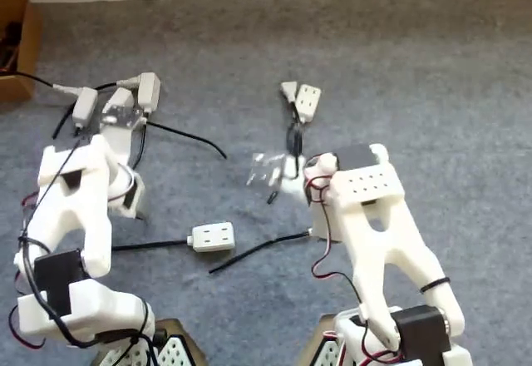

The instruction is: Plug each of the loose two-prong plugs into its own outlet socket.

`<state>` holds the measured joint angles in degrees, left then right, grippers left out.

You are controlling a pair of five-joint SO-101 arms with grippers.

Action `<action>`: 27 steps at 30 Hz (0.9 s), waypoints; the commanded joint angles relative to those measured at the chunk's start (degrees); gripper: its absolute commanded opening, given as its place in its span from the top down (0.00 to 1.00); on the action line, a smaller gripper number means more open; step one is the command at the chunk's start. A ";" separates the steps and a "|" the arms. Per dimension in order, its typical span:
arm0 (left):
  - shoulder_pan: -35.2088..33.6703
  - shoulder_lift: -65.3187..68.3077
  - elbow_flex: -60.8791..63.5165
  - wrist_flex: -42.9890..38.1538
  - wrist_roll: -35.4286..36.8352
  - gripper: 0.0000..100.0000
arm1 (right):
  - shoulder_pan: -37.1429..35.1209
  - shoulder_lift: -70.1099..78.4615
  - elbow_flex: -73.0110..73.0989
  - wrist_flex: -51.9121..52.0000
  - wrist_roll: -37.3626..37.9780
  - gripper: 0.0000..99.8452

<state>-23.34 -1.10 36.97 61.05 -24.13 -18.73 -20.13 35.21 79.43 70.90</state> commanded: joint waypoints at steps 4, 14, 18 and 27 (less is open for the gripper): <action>-1.36 -2.51 8.13 -10.64 -0.79 0.78 | -3.21 -0.40 1.45 0.40 14.51 0.74; -1.19 -2.68 8.84 -11.43 -0.70 0.78 | -2.24 -0.13 16.31 -18.86 17.49 0.79; -1.19 -2.68 8.84 -11.34 -0.70 0.78 | -1.98 -0.13 17.98 -24.04 17.49 0.79; -1.27 -2.68 8.92 -11.34 -0.70 0.78 | -0.84 2.42 18.07 -24.57 17.49 0.79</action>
<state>-24.57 -4.09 45.67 51.12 -24.66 -20.40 -19.34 53.41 56.04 87.60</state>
